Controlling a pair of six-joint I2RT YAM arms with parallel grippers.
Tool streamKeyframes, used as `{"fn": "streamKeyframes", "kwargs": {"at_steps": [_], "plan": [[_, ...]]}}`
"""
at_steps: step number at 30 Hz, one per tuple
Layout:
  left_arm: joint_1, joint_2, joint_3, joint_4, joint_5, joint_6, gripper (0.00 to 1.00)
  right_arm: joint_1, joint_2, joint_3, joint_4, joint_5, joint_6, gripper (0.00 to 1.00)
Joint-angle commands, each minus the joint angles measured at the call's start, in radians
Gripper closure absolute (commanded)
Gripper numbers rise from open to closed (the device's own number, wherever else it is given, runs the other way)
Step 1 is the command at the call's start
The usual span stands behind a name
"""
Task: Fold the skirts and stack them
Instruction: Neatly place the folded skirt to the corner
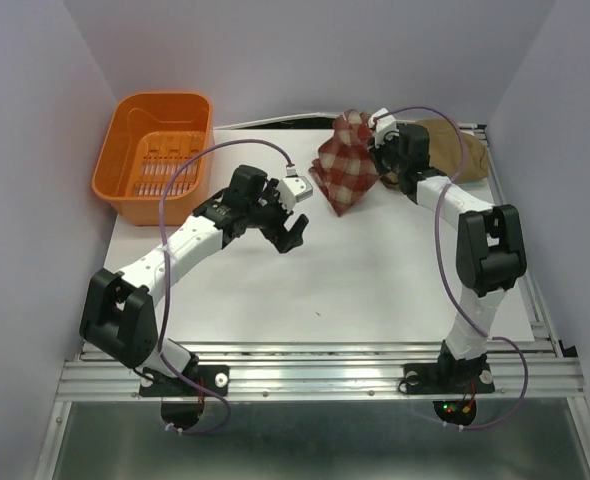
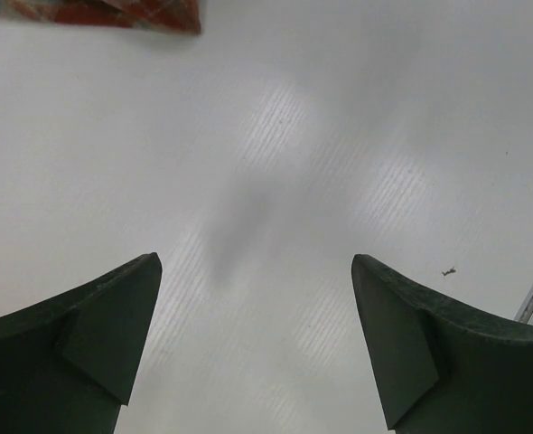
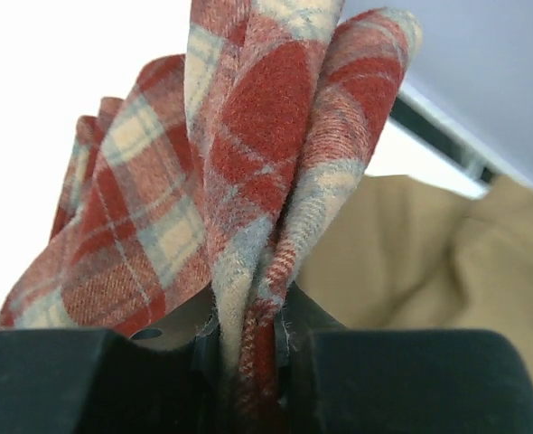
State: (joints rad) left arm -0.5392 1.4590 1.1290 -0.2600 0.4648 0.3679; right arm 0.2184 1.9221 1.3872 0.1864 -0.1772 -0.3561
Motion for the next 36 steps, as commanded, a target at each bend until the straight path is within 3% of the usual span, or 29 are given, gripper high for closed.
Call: {"fn": "streamKeyframes", "kwargs": {"at_steps": [1, 15, 23, 30, 36], "plan": [[-0.002, -0.012, 0.012, 0.015, 0.031, -0.003, 0.01, -0.045, -0.002, 0.104, 0.074, -0.013, -0.107, 0.99], [-0.001, 0.014, 0.022, 0.013, 0.035, -0.007, 0.02, -0.156, 0.031, 0.24, 0.076, -0.064, -0.158, 0.99], [-0.001, 0.037, 0.043, 0.008, 0.041, -0.007, 0.01, -0.202, 0.046, 0.329, 0.062, -0.068, -0.101, 0.99], [-0.001, 0.06, 0.071, -0.012, 0.051, -0.003, 0.02, -0.284, 0.077, 0.406, -0.005, -0.073, 0.049, 0.99], [-0.001, 0.06, 0.069, -0.031, 0.046, 0.003, 0.02, -0.422, 0.15, 0.441, -0.065, -0.117, 0.335, 0.99]]}}
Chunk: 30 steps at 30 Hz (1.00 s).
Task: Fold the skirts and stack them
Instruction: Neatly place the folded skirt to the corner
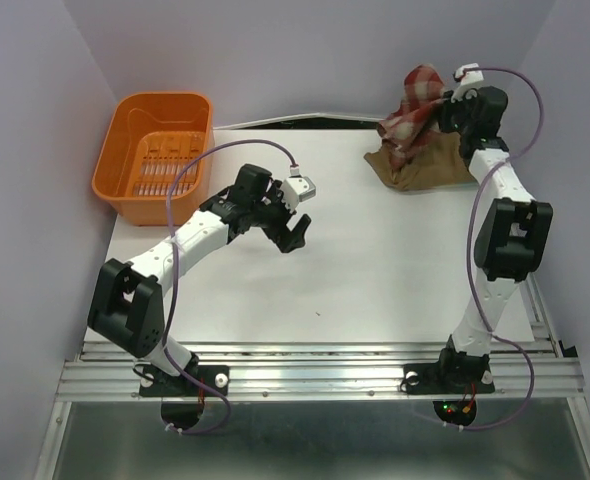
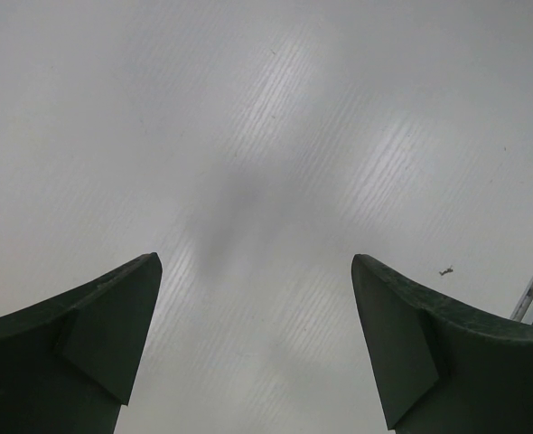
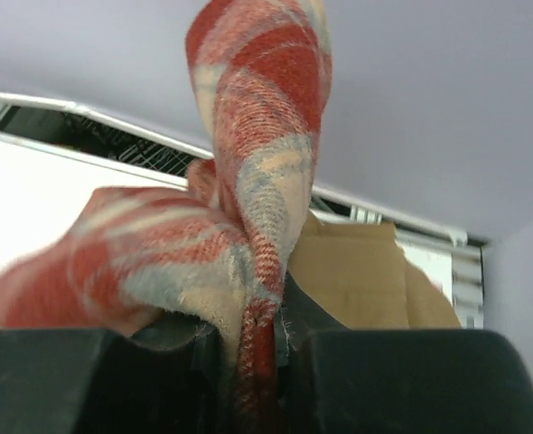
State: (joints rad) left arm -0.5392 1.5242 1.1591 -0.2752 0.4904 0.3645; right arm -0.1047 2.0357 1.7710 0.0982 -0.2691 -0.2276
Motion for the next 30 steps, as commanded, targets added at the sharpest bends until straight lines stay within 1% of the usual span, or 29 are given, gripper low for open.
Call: {"fn": "streamKeyframes", "kwargs": {"at_steps": [1, 2, 5, 8, 12, 14, 15, 17, 22, 23, 24, 25, 27, 30], "plan": [[-0.001, -0.009, 0.037, -0.018, 0.019, 0.01, 0.01, -0.119, 0.059, 0.036, 0.024, -0.039, 0.227, 0.99], [-0.001, -0.009, 0.034, -0.025, 0.017, 0.011, 0.01, -0.154, 0.072, 0.024, 0.026, -0.067, 0.317, 0.99], [-0.001, -0.012, 0.025, -0.036, 0.011, 0.014, 0.01, -0.194, 0.144, 0.002, 0.02, -0.152, 0.417, 0.99], [-0.001, -0.01, 0.03, -0.056, 0.005, 0.021, 0.01, -0.205, 0.202, 0.001, -0.021, -0.194, 0.454, 0.99], [0.001, -0.013, 0.027, -0.065, 0.002, 0.024, 0.01, -0.214, 0.21, -0.031, -0.031, -0.214, 0.504, 0.99], [0.001, -0.013, 0.025, -0.068, 0.008, 0.024, 0.01, -0.223, 0.218, -0.025, -0.069, -0.216, 0.501, 0.99], [0.001, -0.009, 0.025, -0.07, 0.016, 0.021, 0.01, -0.224, 0.231, 0.005, -0.13, -0.206, 0.491, 0.96], [0.001, -0.004, 0.027, -0.073, 0.02, 0.021, 0.02, -0.234, 0.241, 0.036, -0.169, -0.2, 0.485, 0.84], [0.001, 0.016, 0.037, -0.087, 0.048, 0.019, 0.01, -0.245, 0.186, 0.042, -0.181, -0.167, 0.441, 0.66], [0.001, 0.017, 0.037, -0.088, 0.053, 0.017, 0.01, -0.245, 0.173, 0.038, -0.181, -0.163, 0.432, 0.61], [0.001, 0.019, 0.037, -0.088, 0.06, 0.016, 0.01, -0.245, 0.163, 0.035, -0.18, -0.166, 0.412, 0.47], [0.001, 0.021, 0.036, -0.088, 0.063, 0.017, 0.01, -0.245, 0.143, 0.031, -0.181, -0.165, 0.406, 0.37], [-0.001, 0.022, 0.036, -0.09, 0.071, 0.016, 0.02, -0.245, 0.126, 0.028, -0.183, -0.157, 0.361, 0.24], [0.001, 0.022, 0.036, -0.088, 0.077, 0.014, 0.01, -0.245, 0.115, 0.042, -0.218, -0.134, 0.295, 0.11]]}}
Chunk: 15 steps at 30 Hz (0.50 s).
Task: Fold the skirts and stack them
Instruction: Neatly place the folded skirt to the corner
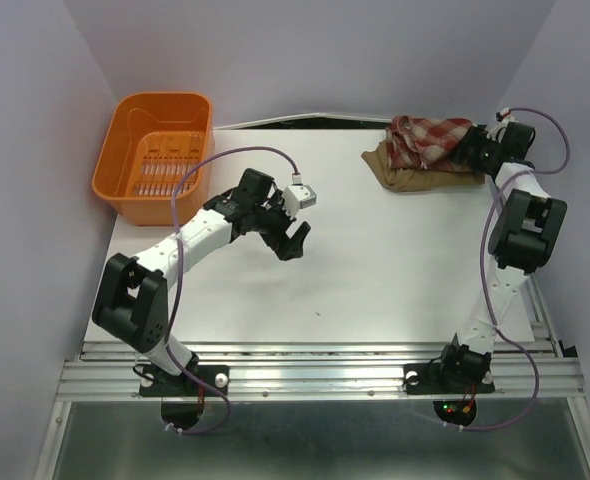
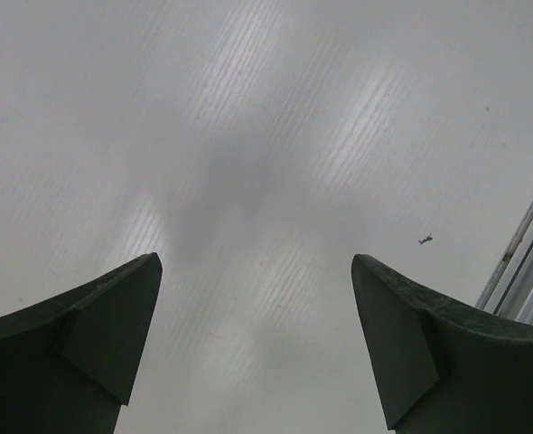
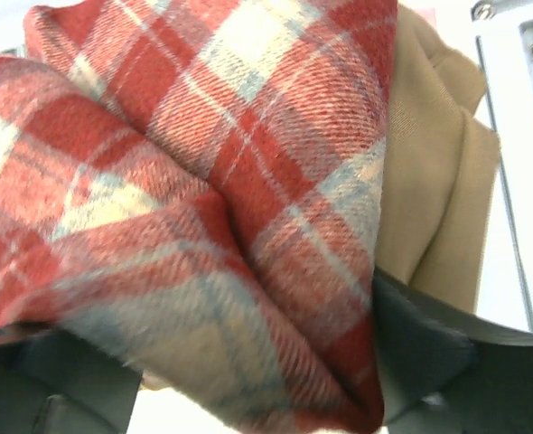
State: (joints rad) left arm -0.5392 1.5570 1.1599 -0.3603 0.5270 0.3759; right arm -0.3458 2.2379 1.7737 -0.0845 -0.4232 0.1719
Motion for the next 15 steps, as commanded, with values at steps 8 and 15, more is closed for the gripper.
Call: {"fn": "streamKeyframes", "kwargs": {"at_steps": [8, 15], "plan": [[0.001, -0.015, 0.03, -0.005, 0.057, -0.002, 0.01, -0.004, -0.124, 0.056, -0.159, 0.193, -0.273, 0.07], [0.001, -0.012, 0.02, -0.012, 0.085, 0.004, 0.01, -0.004, -0.172, 0.09, -0.336, 0.18, -0.451, 0.07]]}}
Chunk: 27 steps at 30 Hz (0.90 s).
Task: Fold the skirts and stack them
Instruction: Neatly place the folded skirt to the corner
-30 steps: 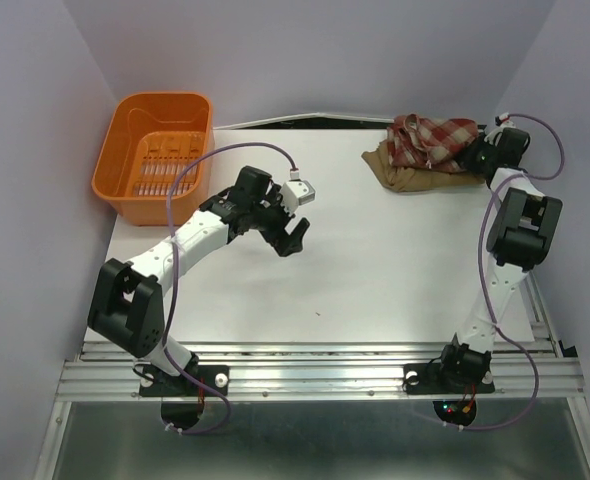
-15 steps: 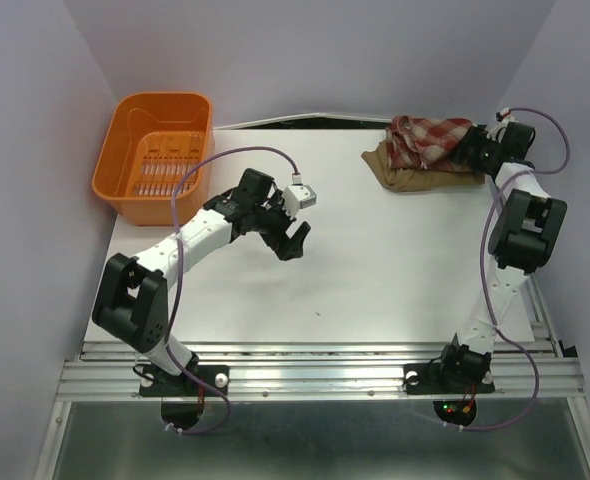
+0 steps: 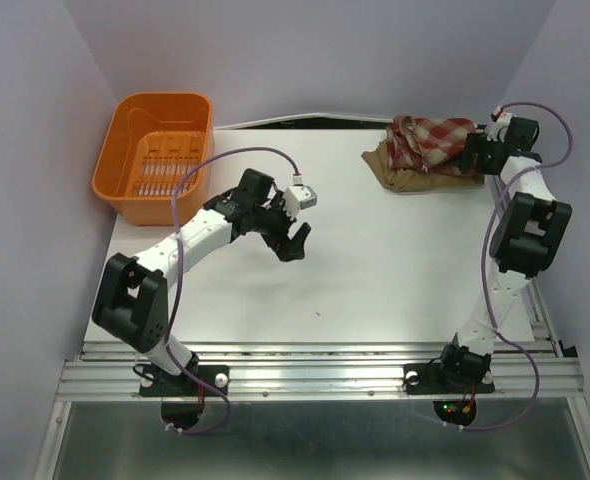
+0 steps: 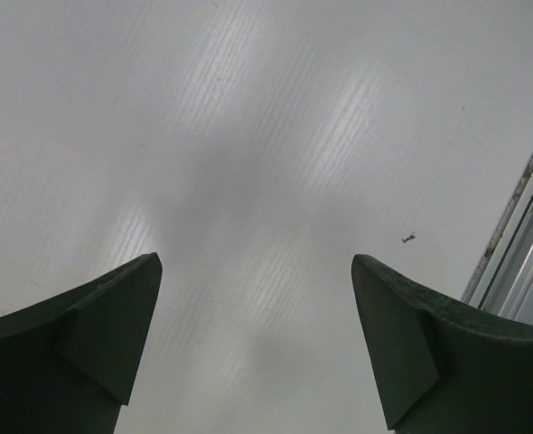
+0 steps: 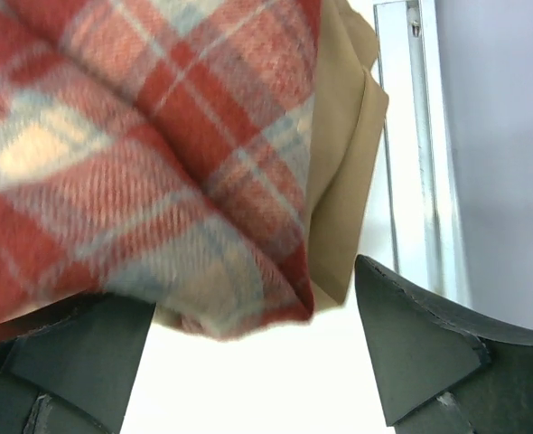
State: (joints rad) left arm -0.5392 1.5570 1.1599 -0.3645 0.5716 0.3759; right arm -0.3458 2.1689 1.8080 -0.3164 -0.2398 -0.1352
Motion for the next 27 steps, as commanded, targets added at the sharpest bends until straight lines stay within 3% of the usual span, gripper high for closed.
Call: {"fn": "streamKeyframes", "kwargs": {"at_steps": [1, 5, 12, 17, 24, 27], "plan": [[0.001, -0.012, 0.017, -0.01, 0.043, 0.004, 0.01, -0.004, -0.136, 0.038, -0.122, -0.031, -0.174, 0.07], [0.001, -0.011, 0.009, -0.016, 0.054, 0.012, 0.01, 0.042, -0.26, -0.066, -0.132, -0.136, -0.371, 0.06], [0.001, 0.0, 0.02, -0.033, 0.082, 0.015, 0.01, 0.214, -0.392, -0.249, -0.017, -0.09, -0.711, 0.06], [0.001, -0.002, 0.024, -0.037, 0.086, 0.014, 0.01, 0.265, -0.353, -0.257, -0.052, -0.044, -0.934, 0.09], [0.001, 0.002, 0.02, -0.028, 0.09, 0.011, 0.01, 0.274, -0.251, -0.167, -0.138, -0.023, -1.038, 0.1], [-0.001, 0.003, 0.015, -0.025, 0.086, 0.011, 0.01, 0.274, -0.225, -0.158, -0.122, -0.009, -1.055, 0.16]]}}
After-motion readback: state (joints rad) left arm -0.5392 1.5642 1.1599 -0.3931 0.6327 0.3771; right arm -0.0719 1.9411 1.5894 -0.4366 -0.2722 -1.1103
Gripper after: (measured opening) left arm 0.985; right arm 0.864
